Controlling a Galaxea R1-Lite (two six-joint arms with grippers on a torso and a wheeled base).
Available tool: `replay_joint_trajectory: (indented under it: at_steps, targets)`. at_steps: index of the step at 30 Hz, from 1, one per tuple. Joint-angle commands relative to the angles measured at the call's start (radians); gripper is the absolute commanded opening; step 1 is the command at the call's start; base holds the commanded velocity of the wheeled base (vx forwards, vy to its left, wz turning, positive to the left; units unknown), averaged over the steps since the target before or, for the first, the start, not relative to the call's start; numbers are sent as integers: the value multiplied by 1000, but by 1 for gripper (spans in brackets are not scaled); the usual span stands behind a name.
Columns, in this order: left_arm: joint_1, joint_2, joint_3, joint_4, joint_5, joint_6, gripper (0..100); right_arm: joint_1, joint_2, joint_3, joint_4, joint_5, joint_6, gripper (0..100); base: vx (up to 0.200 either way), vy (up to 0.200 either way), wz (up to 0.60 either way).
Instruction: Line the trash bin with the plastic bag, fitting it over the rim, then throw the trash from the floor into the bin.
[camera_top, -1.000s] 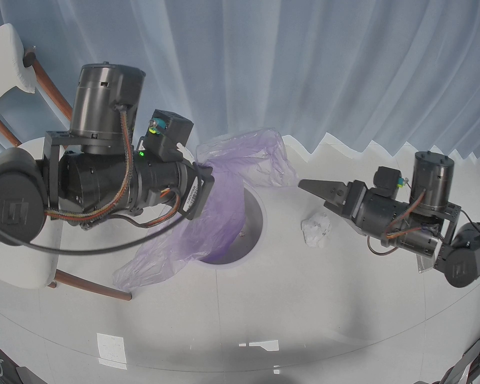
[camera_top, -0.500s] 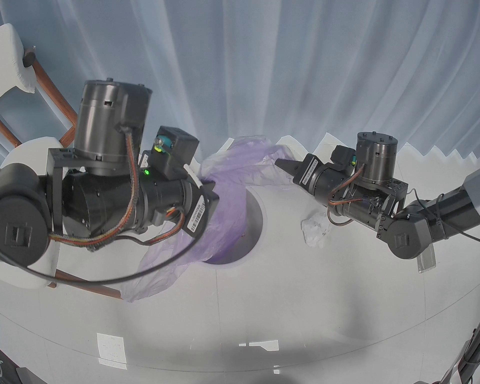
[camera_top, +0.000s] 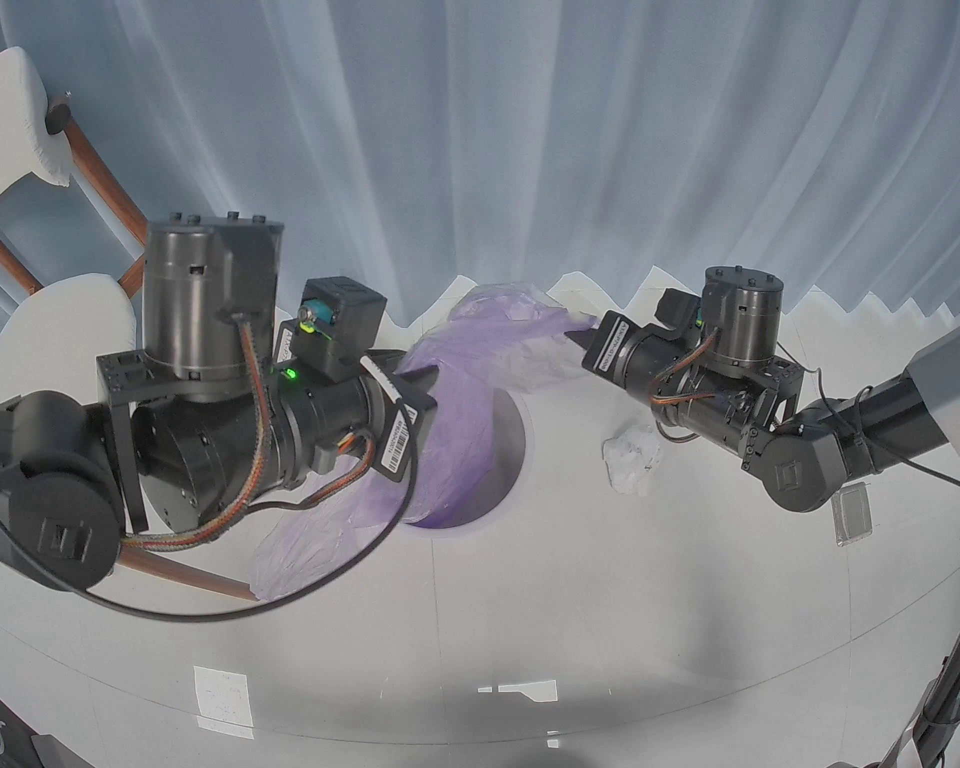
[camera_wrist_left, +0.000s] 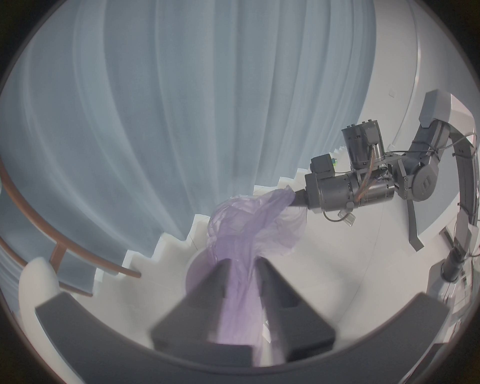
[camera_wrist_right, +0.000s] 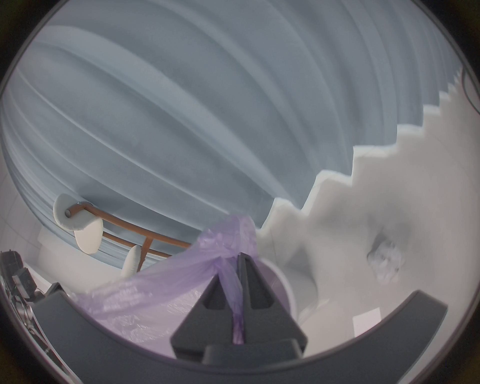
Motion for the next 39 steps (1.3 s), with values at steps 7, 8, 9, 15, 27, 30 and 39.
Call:
replay_joint_trajectory:
  at_steps: [7, 8, 9, 15, 27, 30, 39]
  targets:
    - [11, -211, 204, -4, 91, -122, 100, -103, -13, 90, -117, 104, -87, 0, 0, 0, 0]
    - [34, -239, 236, -1, 90, -122, 100, -108, -11, 92, -120, 104, -87, 0, 0, 0, 0]
    - [43, -249, 253, 1, 90, -122, 100, -108, -13, 93, -120, 104, -87, 0, 0, 0, 0]
    - [57, -332, 440, 4, 74, -118, 100, -108, -13, 90, -111, 99, -87, 0, 0, 0, 0]
    - [80, -341, 633, 1, -5, -96, 100, -105, -19, 93, -109, 96, -85, 0, 0, 0, 0]
    - [105, -337, 633, 1, -7, -95, 100, -102, -23, 93, -109, 93, -85, 0, 0, 0, 0]
    - [140, -245, 579, -10, -15, -52, 100, -99, -29, 87, -114, 93, -85, 0, 0, 0, 0]
